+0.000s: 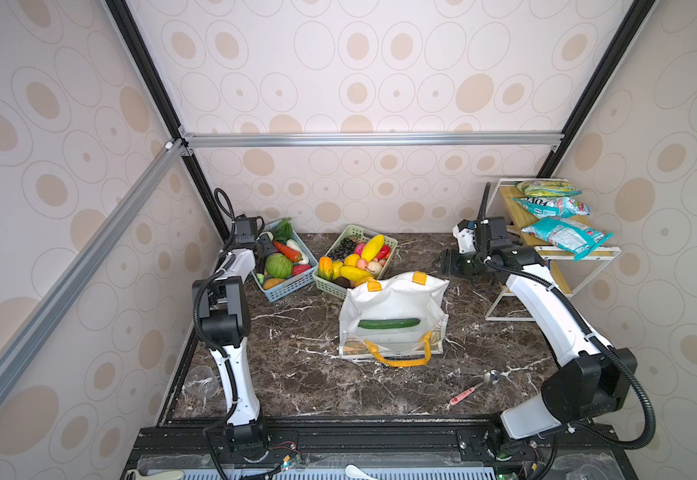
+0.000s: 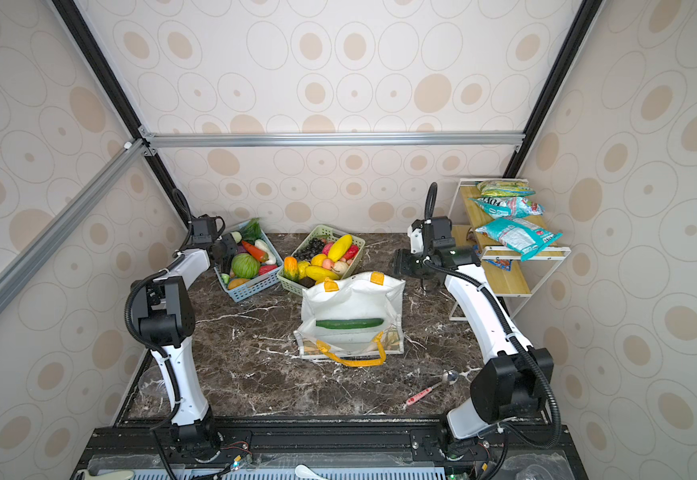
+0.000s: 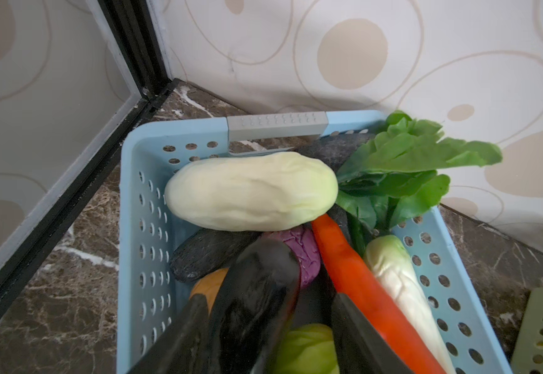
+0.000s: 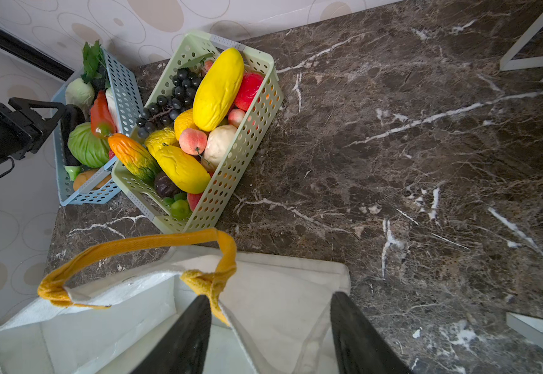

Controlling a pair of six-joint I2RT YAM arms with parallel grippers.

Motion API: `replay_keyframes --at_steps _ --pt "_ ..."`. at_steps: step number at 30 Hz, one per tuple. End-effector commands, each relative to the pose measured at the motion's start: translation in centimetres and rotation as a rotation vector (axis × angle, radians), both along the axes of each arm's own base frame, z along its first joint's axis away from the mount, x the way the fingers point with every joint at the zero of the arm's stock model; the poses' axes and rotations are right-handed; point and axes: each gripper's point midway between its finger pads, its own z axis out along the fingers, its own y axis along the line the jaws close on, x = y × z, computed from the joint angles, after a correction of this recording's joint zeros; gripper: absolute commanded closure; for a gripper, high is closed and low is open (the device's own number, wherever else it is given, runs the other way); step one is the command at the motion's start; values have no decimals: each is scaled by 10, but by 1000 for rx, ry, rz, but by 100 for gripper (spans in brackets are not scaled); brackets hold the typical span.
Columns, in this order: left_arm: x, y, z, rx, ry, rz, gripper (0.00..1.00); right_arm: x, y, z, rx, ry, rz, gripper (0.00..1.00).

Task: Place the food into the grocery bag and tie it
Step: 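Move the open left gripper over the blue vegetable basket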

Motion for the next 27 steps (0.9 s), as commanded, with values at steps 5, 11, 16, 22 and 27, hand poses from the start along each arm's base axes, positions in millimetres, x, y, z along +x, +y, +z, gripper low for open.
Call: replay_keyframes --at_steps 5,11,16,22,27 --pt "11 13 2 15 -3 3 33 3 6 -3 -10 20 5 38" --pt "14 14 -13 5 21 3 32 4 4 4 -29 3 -3 39" --pt "16 12 -22 -6 27 -5 33 3 5 1 -29 16 -3 39" --pt "19 10 -30 -23 31 -13 37 1 8 1 -33 22 1 39" --pt "19 9 -32 -25 32 -22 45 0 8 2 -39 21 1 39"
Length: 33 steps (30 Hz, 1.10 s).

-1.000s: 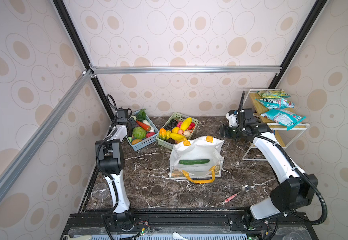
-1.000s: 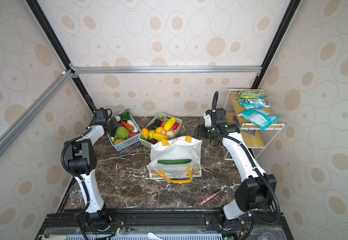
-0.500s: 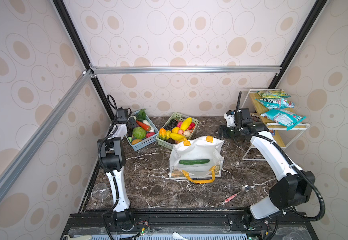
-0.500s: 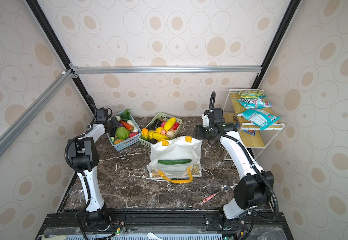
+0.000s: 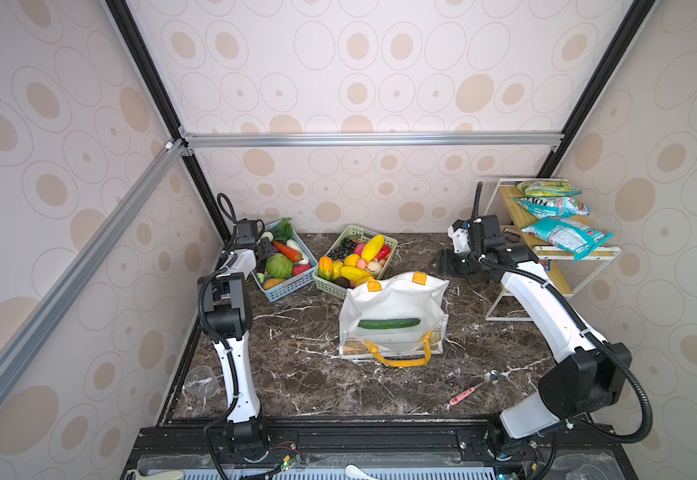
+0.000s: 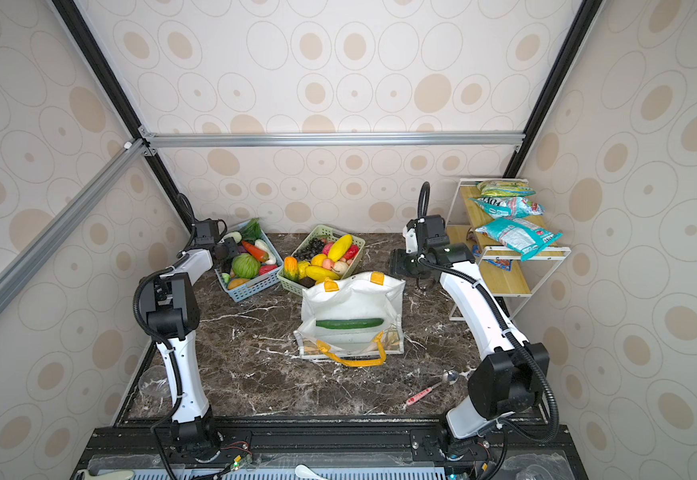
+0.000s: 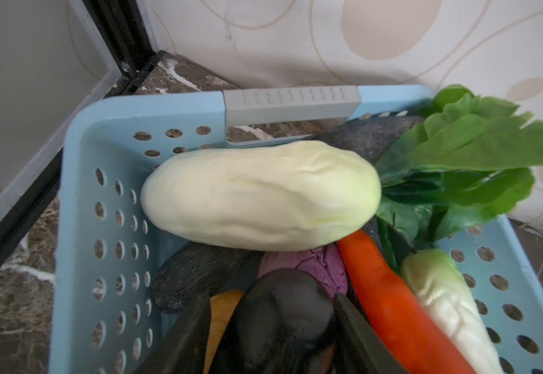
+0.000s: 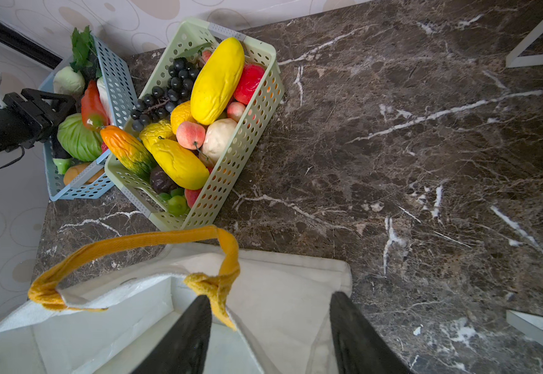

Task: Place the food into the grocery bag and tie it
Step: 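Move the open left gripper over the blue vegetable basket, then lower the left gripper and close it on the dark purple eggplant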

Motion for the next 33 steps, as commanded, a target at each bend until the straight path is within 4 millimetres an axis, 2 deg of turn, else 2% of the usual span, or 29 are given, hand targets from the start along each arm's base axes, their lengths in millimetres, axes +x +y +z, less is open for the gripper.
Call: replay_keyframes --at_steps 1,8,19,33 --pt "6 4 5 1 -14 -5 47 0 0 6 -8 -2 -7 39" --pt "6 4 10 6 -22 -6 56 -2 2 8 -12 -3 -5 39" --pt "-1 4 32 7 -53 5 58 -3 7 4 -10 -1 5 39" --pt "-10 2 57 -7 -90 18 58 -11 6 10 -4 -14 11 39"
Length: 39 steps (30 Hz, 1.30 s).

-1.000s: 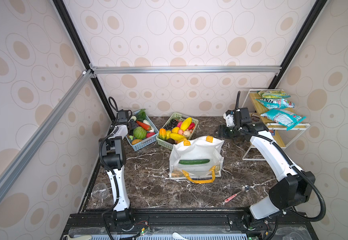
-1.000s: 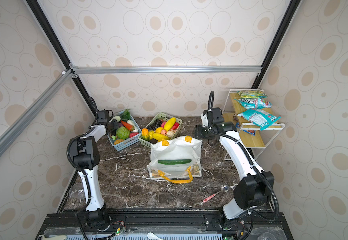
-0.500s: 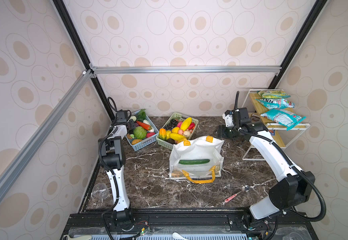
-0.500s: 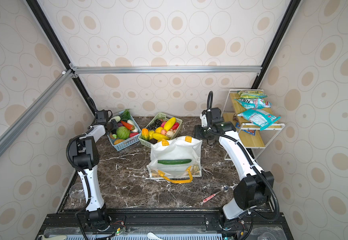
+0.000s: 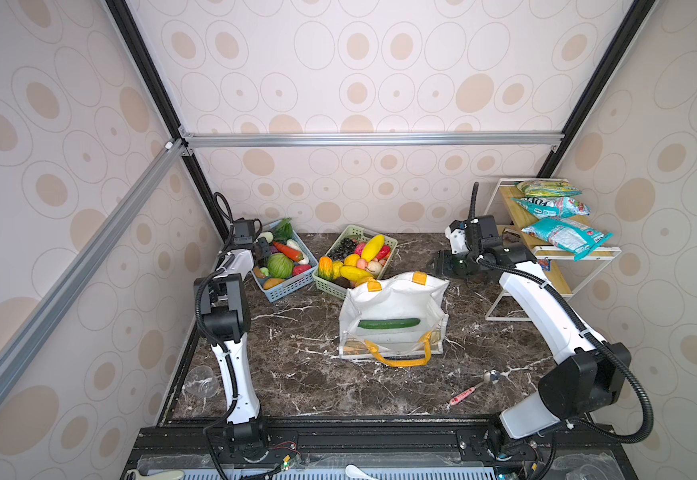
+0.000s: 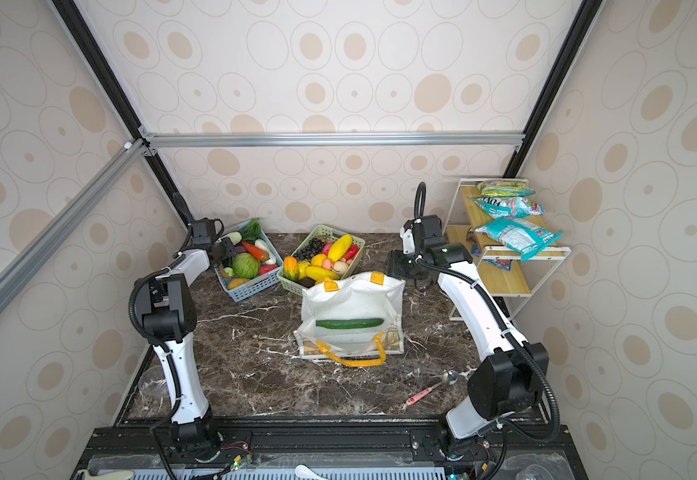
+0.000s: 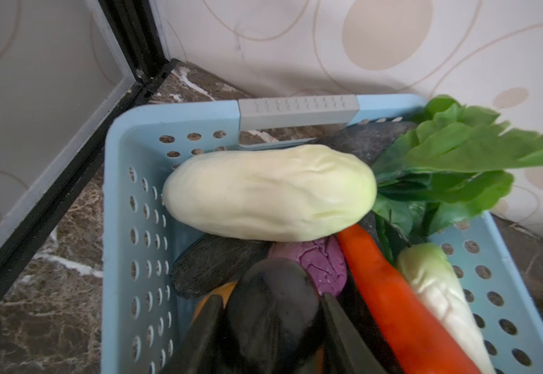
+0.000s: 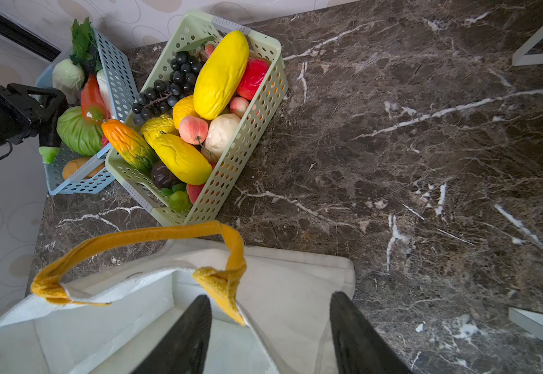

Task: Place the food into the grocery bag and tie it
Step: 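Lower the left gripper and close it on the dark purple eggplant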

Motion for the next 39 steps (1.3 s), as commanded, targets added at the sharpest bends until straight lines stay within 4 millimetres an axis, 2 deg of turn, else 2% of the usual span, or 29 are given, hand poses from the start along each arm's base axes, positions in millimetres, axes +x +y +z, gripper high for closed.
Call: replay_keyframes --at_steps 1,9,17,23,31,39 --pt "-2 1 39 -6 -72 10 58 -8 0 9 5 -17 0 39" --pt "-8 -6 57 -48 -105 -2 58 -14 -1 8 5 -19 3 39" --pt "-21 -18 90 -91 -166 -20 58 -16 1 11 20 -31 13 39" --pt "-31 -37 115 -124 -216 -59 58 -19 2 14 30 -39 20 39" --pt "-50 -79 146 -213 -296 -142 58 -30 -3 17 20 -47 13 39" --pt "-59 -137 175 -299 -350 -259 58 -37 -5 18 34 -53 2 38"
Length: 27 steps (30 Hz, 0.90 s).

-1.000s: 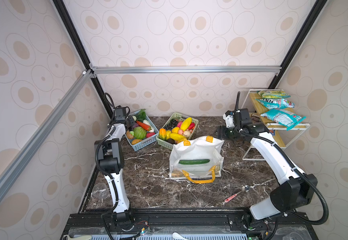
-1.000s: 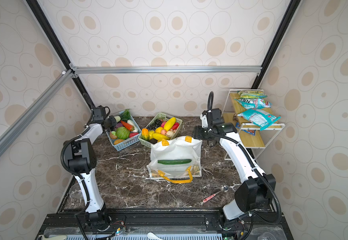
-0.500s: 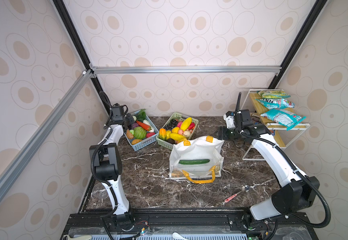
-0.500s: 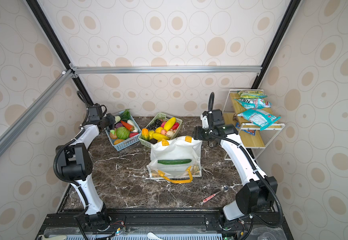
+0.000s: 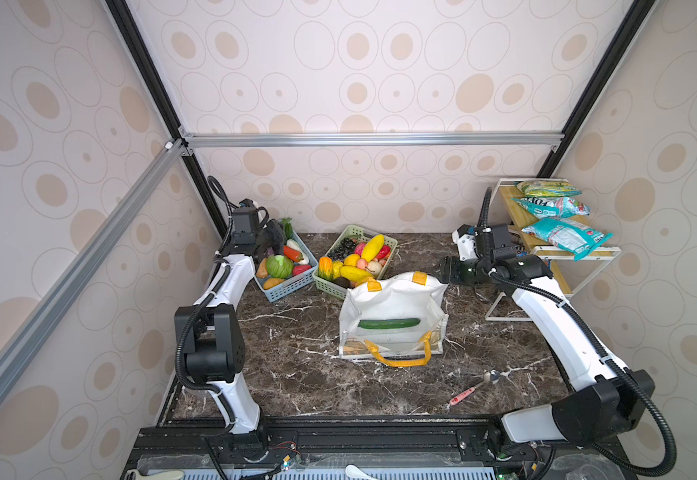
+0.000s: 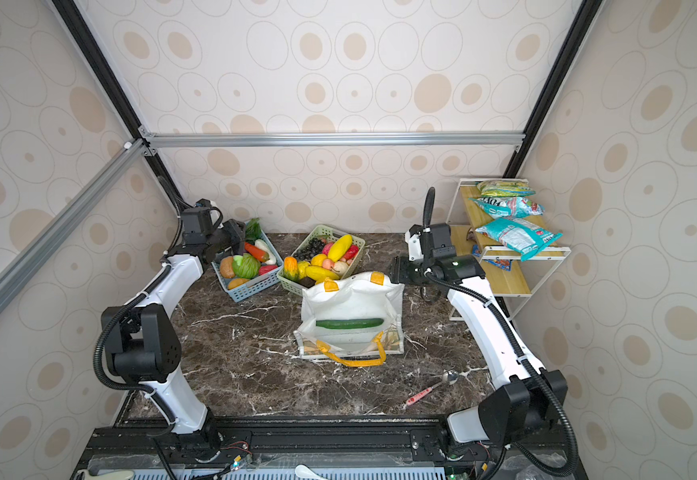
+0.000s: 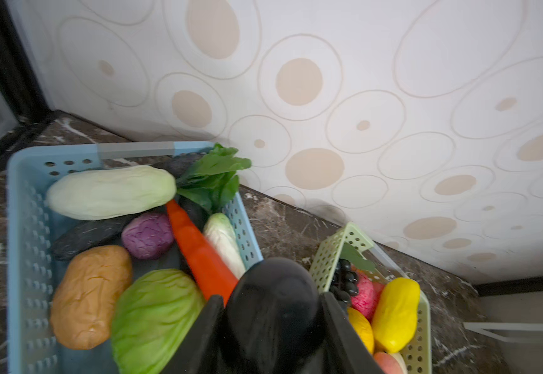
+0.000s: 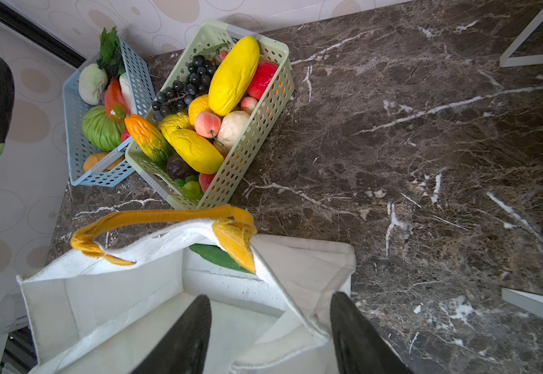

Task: Place the food into the grocery bag and tie it
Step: 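Lower the left gripper and close it on the dark purple eggplant, then lift the eggplant with the left gripper and carry it toward the tote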

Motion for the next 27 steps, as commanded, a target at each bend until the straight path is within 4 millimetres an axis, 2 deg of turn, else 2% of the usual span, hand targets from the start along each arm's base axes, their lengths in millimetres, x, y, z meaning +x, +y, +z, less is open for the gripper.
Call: replay_keyframes --at_steps 1,10,17,27 --pt "-6 -30 33 -73 -76 -69 58 -7 1 2 8 -5 -1 39" --pt "-35 -102 63 -117 -131 -231 58 -8 -3 -5 -18 18 -11 38" --pt "-59 -145 88 -154 -174 -328 58 -8 -3 -8 -18 27 -8 38" --pt "-101 -211 92 -211 -181 -461 58 -3 0 -12 -13 39 1 38"
